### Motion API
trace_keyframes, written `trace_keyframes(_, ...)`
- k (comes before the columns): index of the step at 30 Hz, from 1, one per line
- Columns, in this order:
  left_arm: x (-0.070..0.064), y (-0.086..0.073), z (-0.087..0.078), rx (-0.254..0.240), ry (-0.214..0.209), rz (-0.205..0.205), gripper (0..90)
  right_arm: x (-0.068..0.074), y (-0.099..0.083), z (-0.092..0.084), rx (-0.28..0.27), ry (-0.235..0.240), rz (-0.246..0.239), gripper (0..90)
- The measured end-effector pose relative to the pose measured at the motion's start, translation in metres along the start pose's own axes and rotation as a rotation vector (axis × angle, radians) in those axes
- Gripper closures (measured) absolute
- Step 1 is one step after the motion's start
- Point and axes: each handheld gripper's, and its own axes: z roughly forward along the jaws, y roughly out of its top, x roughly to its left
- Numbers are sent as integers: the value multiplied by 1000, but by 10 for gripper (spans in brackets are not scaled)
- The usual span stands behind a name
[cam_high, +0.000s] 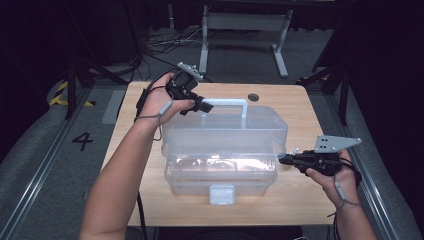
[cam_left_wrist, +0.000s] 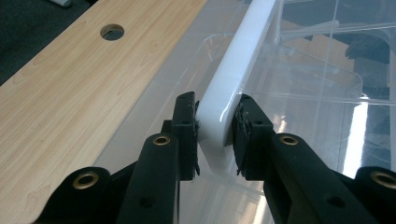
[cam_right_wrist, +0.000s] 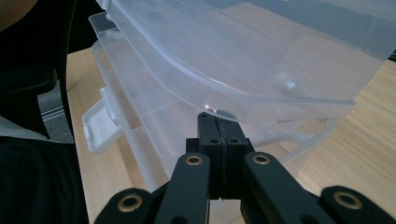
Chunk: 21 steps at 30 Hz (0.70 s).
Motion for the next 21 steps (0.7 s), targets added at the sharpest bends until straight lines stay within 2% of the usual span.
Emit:
trace_keyframes(6,-3,-1,0,-3,21,8,723,-1,0,-1,-2,-2,2,900)
trace_keyframes(10,-7,0,1,-2,58,48,700,-1,1,-1,-10,-10,-1,900)
trace_keyframes(12,-8,0,-2,-35,68,60,625,-1,1,-1,-8,-7,1,900)
trace_keyframes(13,-8,0,-2,-35,68,60,572,-1,1,-1,-8,-7,1,900)
trace_keyframes(14,-9,0,-4,-60,85,64,572,-1,1,-1,-4,-7,-2,900)
trace_keyframes(15,-11,0,-7,-79,97,54,491,-1,1,-1,-5,-6,0,900)
trace_keyframes(16,-12,0,-10,-95,99,50,465,-1,2,-1,-7,-4,1,900)
trace_keyframes(21,-19,-4,-31,-183,103,25,430,-2,3,0,-13,-11,-6,900)
